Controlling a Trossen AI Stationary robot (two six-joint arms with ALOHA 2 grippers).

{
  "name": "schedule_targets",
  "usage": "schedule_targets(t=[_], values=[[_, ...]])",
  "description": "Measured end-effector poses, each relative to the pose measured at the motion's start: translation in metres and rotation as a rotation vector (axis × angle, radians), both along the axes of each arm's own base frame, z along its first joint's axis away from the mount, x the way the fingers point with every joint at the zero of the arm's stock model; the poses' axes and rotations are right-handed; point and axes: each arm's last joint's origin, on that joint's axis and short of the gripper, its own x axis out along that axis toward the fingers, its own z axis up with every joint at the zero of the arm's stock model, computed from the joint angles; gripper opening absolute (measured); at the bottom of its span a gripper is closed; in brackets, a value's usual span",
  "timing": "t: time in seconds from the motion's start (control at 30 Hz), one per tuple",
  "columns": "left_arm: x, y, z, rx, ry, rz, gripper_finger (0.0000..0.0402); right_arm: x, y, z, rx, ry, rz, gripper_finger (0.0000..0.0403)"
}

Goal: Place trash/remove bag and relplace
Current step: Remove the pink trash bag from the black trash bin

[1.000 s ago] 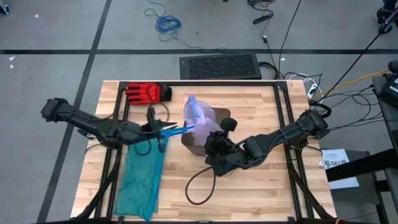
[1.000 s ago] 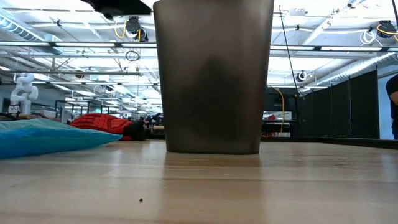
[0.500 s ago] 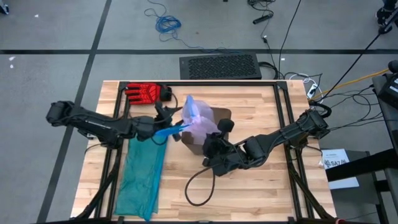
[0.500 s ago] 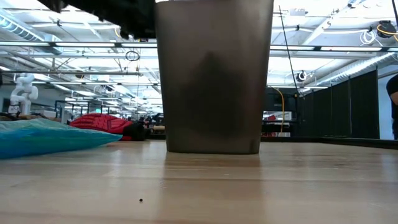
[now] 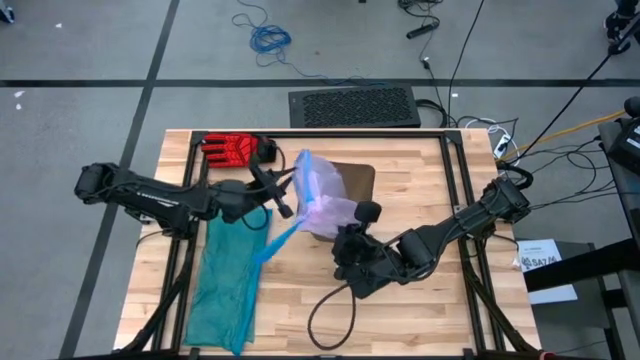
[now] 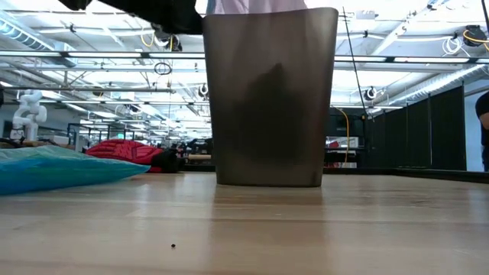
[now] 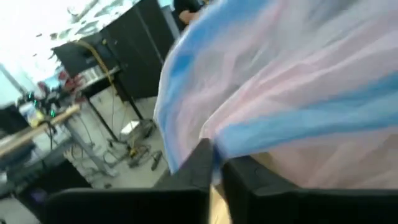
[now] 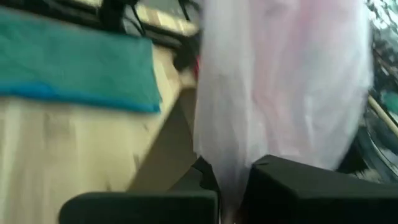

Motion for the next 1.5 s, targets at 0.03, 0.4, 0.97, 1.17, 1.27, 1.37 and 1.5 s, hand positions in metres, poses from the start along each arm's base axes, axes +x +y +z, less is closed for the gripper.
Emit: schedule_targets(t=[0.03, 0.4, 0.97, 1.17, 1.27, 1.37, 1.5], values=[[-0.001, -0.002, 0.002, 0.018, 0.012, -0.010, 0.0014, -0.002, -0.001, -0.002, 0.000, 0.017, -0.014, 0.0000], [-0.012, -0.027, 0.041, 0.081, 0.102, -0.120, 0.0002, -0.019, -0.034, -0.014, -0.089, 0.147, -0.220, 0.0000], [-0.023, -0.049, 0.059, 0.180, 0.294, -0.092, 0.0000, -0.013, -0.061, -0.021, 0.104, 0.237, -0.147, 0.0001], [-0.023, -0.050, 0.058, 0.164, 0.296, -0.088, 0.0000, -0.039, -0.068, 0.022, 0.226, 0.103, -0.123, 0.0001], [-0.024, -0.050, 0.058, 0.164, 0.297, -0.086, 0.0000, -0.056, -0.073, 0.041, 0.294, 0.057, -0.088, 0.0013], [-0.024, -0.050, 0.058, 0.163, 0.298, -0.086, 0.0000, -0.067, -0.075, 0.053, 0.360, 0.028, -0.048, 0.0038], [-0.024, -0.050, 0.057, 0.165, 0.301, -0.085, 0.0000, -0.075, -0.076, 0.063, 0.424, -0.003, 0.002, 0.0084]])
